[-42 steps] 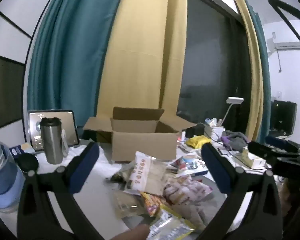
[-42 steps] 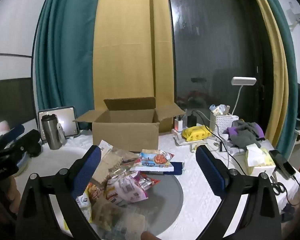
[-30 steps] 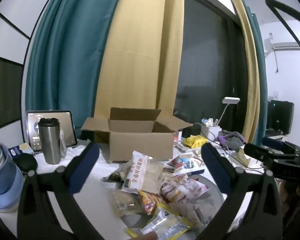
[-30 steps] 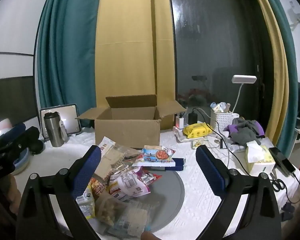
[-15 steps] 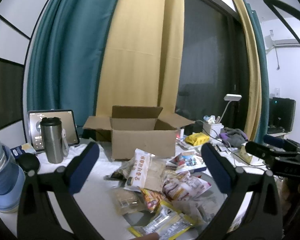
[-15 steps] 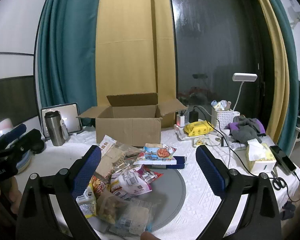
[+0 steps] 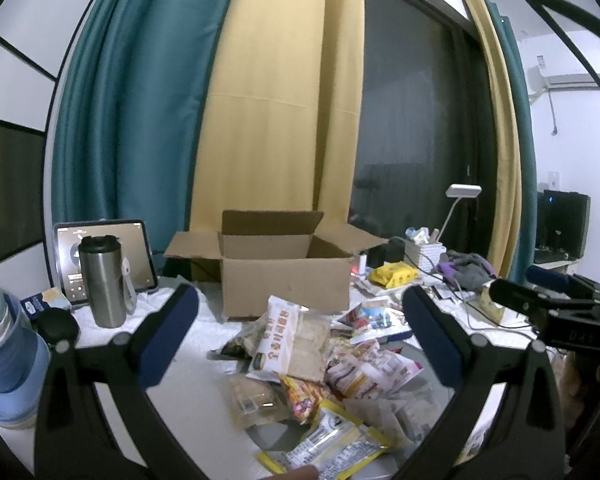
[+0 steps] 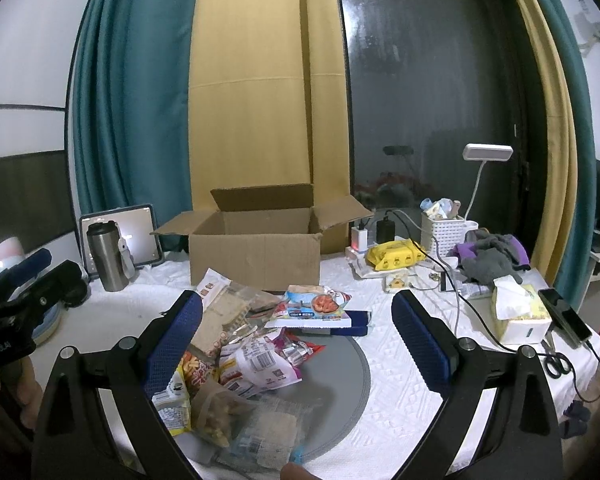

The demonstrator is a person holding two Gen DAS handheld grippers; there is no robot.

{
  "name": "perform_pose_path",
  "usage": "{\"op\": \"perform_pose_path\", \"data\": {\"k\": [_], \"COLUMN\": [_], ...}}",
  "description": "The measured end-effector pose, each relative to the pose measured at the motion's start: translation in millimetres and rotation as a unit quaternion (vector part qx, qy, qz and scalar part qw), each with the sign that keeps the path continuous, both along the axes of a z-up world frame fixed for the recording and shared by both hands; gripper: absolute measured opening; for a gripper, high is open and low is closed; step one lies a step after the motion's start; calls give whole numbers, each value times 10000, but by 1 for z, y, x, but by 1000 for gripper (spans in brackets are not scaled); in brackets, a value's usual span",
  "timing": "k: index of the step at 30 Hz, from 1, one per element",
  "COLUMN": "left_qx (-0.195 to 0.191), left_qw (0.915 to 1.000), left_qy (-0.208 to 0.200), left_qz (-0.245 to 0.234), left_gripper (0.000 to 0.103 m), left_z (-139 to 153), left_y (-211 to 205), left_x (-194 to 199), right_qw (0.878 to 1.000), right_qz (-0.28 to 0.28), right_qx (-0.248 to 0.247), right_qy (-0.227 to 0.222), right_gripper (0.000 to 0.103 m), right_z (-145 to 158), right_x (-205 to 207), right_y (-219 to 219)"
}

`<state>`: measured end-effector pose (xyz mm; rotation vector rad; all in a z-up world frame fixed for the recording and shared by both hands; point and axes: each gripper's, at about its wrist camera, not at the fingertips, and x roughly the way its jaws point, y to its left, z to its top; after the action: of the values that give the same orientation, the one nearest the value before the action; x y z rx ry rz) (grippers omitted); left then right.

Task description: Organize snacks

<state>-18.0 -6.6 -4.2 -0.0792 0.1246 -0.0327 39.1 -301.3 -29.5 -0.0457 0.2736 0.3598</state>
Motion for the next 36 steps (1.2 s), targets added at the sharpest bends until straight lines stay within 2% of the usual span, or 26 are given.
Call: {"op": "perform_pose_path", "data": {"k": [36], "left_qx": [22], "left_qw": [10000], "left_qy": [26], "left_qz": [-37], "left_gripper": [102], "left_z": [0], "left_y": [-2], "left_x": [1], "right_qw": [10000], "right_qz": [0], "right_qx": [5], "right_qy": [40], "right_gripper": [97], "right_z": [-3], "right_x": [2], "right_y": [-4]}}
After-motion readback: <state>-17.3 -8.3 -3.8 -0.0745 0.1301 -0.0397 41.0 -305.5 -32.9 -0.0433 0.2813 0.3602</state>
